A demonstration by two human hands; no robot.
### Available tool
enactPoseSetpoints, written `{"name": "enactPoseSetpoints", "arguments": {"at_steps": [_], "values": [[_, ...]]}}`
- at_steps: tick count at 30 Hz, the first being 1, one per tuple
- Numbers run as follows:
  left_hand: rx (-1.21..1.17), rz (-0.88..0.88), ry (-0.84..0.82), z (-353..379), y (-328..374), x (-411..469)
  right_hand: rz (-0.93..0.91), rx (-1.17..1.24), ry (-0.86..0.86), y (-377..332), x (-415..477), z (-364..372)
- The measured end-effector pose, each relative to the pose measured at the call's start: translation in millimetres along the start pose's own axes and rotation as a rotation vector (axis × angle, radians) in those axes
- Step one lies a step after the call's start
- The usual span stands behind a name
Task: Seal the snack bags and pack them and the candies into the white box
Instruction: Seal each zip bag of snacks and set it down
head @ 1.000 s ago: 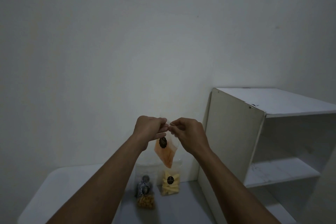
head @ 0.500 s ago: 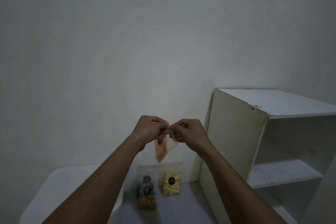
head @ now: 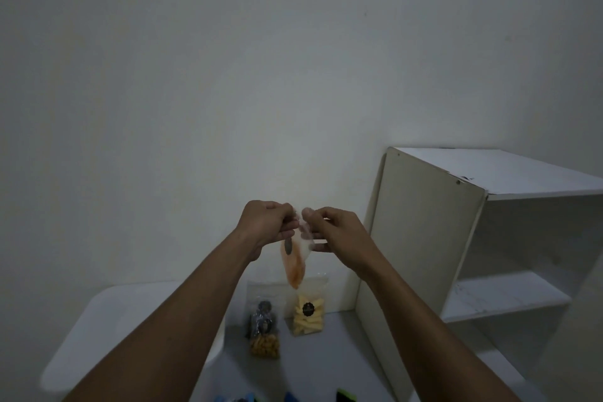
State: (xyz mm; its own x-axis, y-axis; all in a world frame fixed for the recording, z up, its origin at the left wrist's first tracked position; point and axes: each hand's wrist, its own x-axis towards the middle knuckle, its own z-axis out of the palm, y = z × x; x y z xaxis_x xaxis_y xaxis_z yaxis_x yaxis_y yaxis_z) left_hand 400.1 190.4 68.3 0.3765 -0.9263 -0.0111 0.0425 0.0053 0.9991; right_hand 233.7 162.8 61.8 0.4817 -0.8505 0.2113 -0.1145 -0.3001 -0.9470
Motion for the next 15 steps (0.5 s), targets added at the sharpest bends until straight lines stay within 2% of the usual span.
{"name": "enactPoseSetpoints", "arguments": {"at_steps": [4,6,8,13,15], "values": [[0.058,-0.013,-0.001,3,-16,4,-0.010,-0.268,0.096,32,-1,2],[0.218,0.028,0.026,3,-34,6,0.016,-0.237,0.184,43,-1,0],[0.315,-0.011,0.007,1,-60,9,0.044,-0.186,0.217,54,-3,-5],[0.252,-0.270,-0.229,9,-119,9,0.136,-0.055,0.209,92,0,-18],[0.199,-0.272,-0.197,20,-137,11,0.175,0.012,0.233,112,4,-22]]}}
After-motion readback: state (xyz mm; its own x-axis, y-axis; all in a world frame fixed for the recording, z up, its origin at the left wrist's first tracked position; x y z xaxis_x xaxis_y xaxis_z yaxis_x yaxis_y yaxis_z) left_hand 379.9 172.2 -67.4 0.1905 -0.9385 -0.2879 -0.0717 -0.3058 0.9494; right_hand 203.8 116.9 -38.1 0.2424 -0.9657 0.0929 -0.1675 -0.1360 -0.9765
